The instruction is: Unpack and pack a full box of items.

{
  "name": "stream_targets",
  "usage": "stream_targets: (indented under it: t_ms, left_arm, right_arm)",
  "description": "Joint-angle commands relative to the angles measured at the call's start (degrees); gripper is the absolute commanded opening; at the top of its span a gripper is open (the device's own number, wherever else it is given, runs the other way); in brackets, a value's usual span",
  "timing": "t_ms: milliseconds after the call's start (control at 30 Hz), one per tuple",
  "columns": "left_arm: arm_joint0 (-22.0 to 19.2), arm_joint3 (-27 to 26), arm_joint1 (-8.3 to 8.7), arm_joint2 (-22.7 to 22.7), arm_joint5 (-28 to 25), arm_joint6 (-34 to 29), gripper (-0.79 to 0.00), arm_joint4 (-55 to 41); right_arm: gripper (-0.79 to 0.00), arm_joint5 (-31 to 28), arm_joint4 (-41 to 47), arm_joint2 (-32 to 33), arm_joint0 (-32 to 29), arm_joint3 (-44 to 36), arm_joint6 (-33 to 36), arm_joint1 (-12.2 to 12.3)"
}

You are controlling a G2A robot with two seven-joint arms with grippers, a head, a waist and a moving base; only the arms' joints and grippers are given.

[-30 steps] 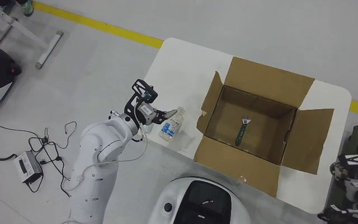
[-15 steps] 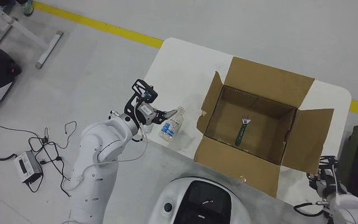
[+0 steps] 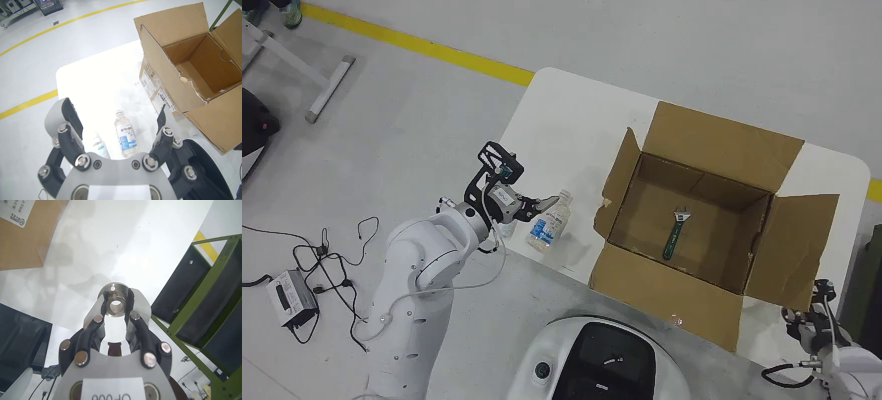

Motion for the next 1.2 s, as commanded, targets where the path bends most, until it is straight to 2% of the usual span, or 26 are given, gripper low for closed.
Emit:
stream_targets:
  t_ms: [0, 300, 567, 1133, 1167]
  left_arm:
    - [0.00, 0.00, 0.00, 0.00, 0.00, 0.00, 0.000, 0.00]
    - [0.00, 0.00, 0.00, 0.00, 0.00, 0.00, 0.000, 0.00]
    - [0.00, 0.00, 0.00, 0.00, 0.00, 0.00, 0.000, 0.00]
    - [0.00, 0.00, 0.00, 0.00, 0.00, 0.00, 0.000, 0.00]
    - [0.00, 0.00, 0.00, 0.00, 0.00, 0.00, 0.000, 0.00]
  right_arm:
    - [-0.785, -0.40, 0.32, 0.33, -1.01, -0.33, 0.30, 0.01]
    - [-0.785, -2.94, 1.06, -0.42, -3.76, 0.21, 0.22, 0.07]
    - [-0.785, -2.20, -1.48, -4.40, -1.85, 4.01, -2.64, 0.10]
    - [-0.785, -0.88, -3.20, -7.47, 0.13, 7.15, -4.11, 0.26]
    - [-0.690, -0.84, -3.34, -7.51, 0.25, 7.40, -4.05, 0.28]
